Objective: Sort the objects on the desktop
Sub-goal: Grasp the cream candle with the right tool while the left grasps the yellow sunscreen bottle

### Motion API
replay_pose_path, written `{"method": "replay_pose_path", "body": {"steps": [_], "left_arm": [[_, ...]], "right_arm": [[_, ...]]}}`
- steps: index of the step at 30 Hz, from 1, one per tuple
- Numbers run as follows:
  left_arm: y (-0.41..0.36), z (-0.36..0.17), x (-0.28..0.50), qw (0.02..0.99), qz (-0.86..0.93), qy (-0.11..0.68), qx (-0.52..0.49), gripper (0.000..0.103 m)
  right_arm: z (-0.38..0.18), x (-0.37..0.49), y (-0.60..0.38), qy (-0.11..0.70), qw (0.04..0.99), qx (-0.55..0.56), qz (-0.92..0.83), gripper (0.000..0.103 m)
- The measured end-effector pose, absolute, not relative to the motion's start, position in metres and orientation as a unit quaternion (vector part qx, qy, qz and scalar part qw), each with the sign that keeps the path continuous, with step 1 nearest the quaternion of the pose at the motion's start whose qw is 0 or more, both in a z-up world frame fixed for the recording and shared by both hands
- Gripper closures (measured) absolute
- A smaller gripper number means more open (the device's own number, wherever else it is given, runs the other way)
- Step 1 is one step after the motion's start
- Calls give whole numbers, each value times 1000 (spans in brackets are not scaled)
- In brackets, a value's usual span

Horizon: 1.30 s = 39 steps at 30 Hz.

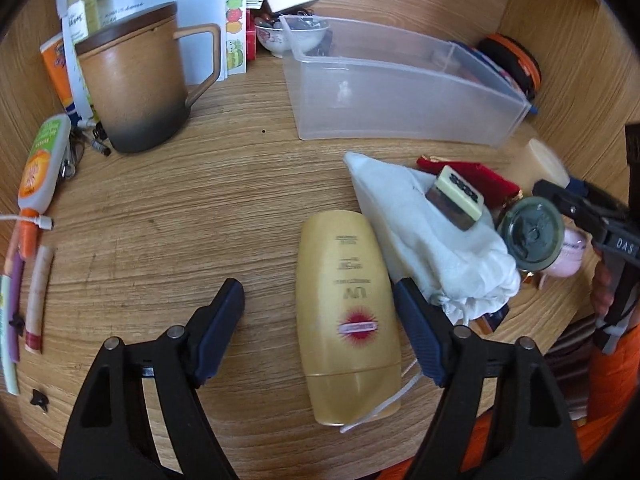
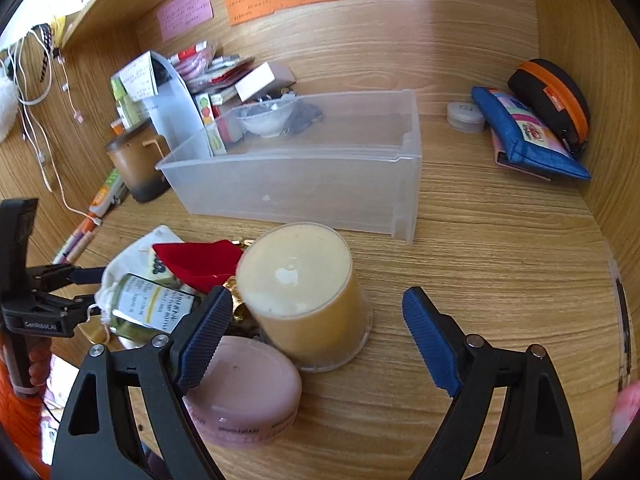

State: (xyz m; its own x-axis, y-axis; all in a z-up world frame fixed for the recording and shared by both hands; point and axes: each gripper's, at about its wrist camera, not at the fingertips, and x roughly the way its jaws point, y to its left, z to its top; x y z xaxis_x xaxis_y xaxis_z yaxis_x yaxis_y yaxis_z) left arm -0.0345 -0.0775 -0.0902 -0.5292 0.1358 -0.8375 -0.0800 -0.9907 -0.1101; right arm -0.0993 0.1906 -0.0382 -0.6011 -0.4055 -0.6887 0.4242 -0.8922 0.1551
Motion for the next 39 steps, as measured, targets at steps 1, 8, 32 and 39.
{"method": "replay_pose_path", "body": {"steps": [1,8,32,39], "left_arm": [[-76,-90,-35,59,874,-22,-482,26],[-66,-93,-38,49,872,25,-486,28],[-60,-78,-33,19,890,23,-455,55],[-66,-57,-26,8,905,16,-425,56]], "right_arm": [[-40,-101,189,15,231,384,-894,18],[-46,-112,182,23,233,392,-890,29],[-32,-109,195,11,226,363,-904,48],[-17,-105,199,12,221,348,-911,48]]}}
